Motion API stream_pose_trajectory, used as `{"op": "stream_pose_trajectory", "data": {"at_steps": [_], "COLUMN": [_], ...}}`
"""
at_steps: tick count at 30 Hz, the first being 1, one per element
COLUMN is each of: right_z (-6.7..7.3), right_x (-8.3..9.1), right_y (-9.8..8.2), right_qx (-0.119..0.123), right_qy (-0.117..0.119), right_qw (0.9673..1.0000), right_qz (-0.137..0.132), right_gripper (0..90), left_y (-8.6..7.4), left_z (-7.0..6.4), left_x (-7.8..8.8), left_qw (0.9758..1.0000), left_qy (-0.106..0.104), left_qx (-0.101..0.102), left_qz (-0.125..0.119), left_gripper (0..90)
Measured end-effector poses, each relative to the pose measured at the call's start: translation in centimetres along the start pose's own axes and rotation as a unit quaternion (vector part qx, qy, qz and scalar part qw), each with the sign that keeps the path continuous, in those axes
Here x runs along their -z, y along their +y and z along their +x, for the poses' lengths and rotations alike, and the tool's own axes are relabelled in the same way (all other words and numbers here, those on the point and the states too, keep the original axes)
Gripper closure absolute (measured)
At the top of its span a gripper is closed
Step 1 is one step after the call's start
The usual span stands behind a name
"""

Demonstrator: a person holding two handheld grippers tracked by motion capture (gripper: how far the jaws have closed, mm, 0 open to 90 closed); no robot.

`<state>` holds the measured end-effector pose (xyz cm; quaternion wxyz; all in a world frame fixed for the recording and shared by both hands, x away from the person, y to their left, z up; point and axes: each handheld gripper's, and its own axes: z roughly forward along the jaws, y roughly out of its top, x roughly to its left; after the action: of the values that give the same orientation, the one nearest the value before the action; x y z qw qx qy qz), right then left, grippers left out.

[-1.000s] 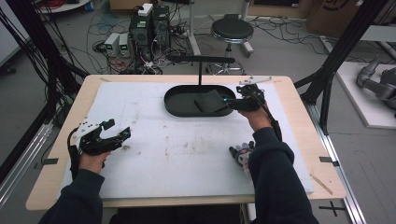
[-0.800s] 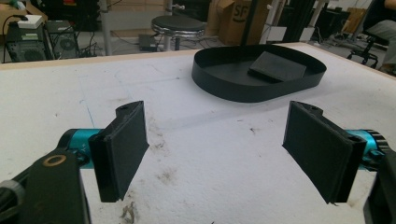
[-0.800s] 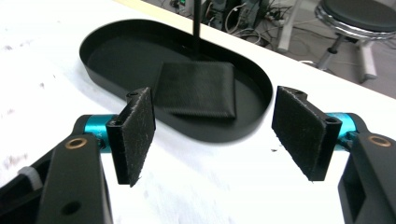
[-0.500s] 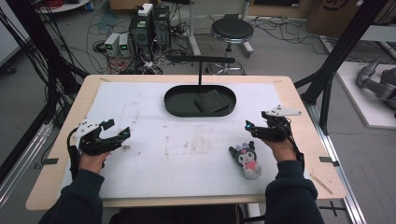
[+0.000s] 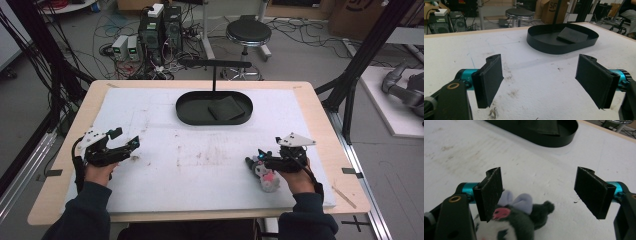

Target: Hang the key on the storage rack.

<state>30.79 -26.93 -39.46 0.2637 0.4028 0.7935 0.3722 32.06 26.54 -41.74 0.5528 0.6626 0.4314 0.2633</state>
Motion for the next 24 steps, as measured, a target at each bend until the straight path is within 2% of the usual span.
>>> {"op": "stream_pose_trajectory", "data": {"at_steps": [2,5,8,10,12,14,16,21,24], "right_z": [0.7,1.8,2.6,2.9,2.8,2.3,2.0,2.3,1.9], "right_x": [0.1,-0.2,-1.2,-2.1,-2.5,-2.4,-2.4,-2.7,-3.1], "right_y": [0.1,0.0,-0.4,-0.8,-0.9,-0.9,-0.9,0.0,0.7], "right_qx": [0.004,0.026,0.029,0.034,0.037,0.028,0.025,0.067,0.105], "right_qy": [0.007,0.013,0.039,0.036,0.029,0.025,0.038,0.049,0.054], "right_qw": [0.9999,0.999,0.9961,0.9926,0.9909,0.9915,0.9904,0.9862,0.9865], "right_qz": [0.009,0.035,0.074,0.111,0.126,0.124,0.13,0.143,0.114], "right_gripper": [21.9,21.8,21.8,21.8,28.4,32.4,38.7,50.1,50.6], "left_y": [0.0,0.0,0.0,0.0,0.0,0.0,0.0,-0.1,-0.1], "left_z": [0.0,-0.1,-0.2,-0.3,-0.4,-0.4,-0.4,-0.4,-0.2], "left_x": [-0.1,-0.1,0.0,0.0,0.1,0.1,0.0,0.0,0.1], "left_qw": [1.0,1.0,1.0,1.0,1.0,1.0,0.9999,0.9999,0.9999], "left_qy": [-0.001,-0.002,-0.001,0.0,0.0,0.001,0.001,0.003,0.005], "left_qx": [0.002,-0.002,-0.002,-0.003,-0.007,-0.006,-0.007,-0.006,-0.004], "left_qz": [0.001,0.002,0.002,0.003,0.005,0.007,0.008,0.01,0.009], "left_gripper": [21.4,21.4,21.5,21.4,21.4,21.4,21.4,21.4,21.4]}}
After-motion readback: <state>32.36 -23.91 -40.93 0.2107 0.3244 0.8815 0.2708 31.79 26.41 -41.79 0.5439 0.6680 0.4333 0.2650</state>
